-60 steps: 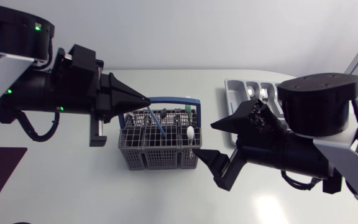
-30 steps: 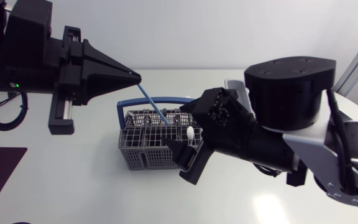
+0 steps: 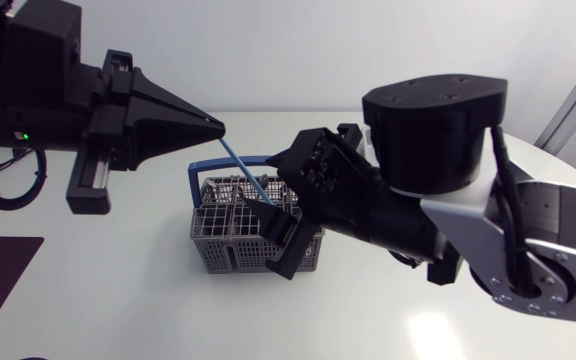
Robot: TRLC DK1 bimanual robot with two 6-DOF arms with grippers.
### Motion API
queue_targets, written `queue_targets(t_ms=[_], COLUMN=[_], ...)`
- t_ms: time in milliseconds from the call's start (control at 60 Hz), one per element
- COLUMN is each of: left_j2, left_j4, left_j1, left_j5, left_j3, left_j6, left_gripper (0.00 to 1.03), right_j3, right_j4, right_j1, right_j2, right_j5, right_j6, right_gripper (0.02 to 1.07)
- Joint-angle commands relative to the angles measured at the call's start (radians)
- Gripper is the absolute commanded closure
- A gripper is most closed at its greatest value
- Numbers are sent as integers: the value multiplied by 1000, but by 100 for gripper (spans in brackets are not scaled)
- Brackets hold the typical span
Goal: Unload the cutlery basket into the drawer organizer.
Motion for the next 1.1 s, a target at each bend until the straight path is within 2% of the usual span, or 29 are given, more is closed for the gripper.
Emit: queue_targets(t_ms=[0, 250, 650, 767, 800, 850, 933, 983, 1000, 1083], left_j2=[23, 41, 49, 49, 49, 47, 40, 34, 32, 30], left_j4=[-5, -2, 3, 38, 56, 82, 93, 108, 119, 207], left_j1=[7, 5, -1, 7, 14, 28, 42, 60, 68, 114], left_j5=[18, 20, 20, 20, 20, 20, 20, 20, 20, 21], left_j3=[21, 29, 36, 44, 45, 50, 67, 76, 78, 82], left_j6=[-19, -21, -38, -88, -110, -145, -176, -205, -220, -332], left_gripper=[93, 93, 93, 90, 85, 66, 26, 8, 5, 5], right_j3=[26, 32, 32, 26, 25, 20, 20, 19, 17, 6], right_j4=[15, 14, 0, -15, -23, -32, -65, -89, -97, -135], right_j1=[8, 8, 26, 31, 33, 34, 33, 33, 31, 26], right_j2=[23, 37, 52, 39, 31, 15, -18, -44, -55, -109], right_j5=[7, 4, -3, -3, -3, -3, -3, -3, -3, 0], right_j6=[-30, -41, -35, -29, -24, -22, -12, -7, -7, 5], right_gripper=[66, 96, 101, 101, 101, 101, 101, 101, 101, 101])
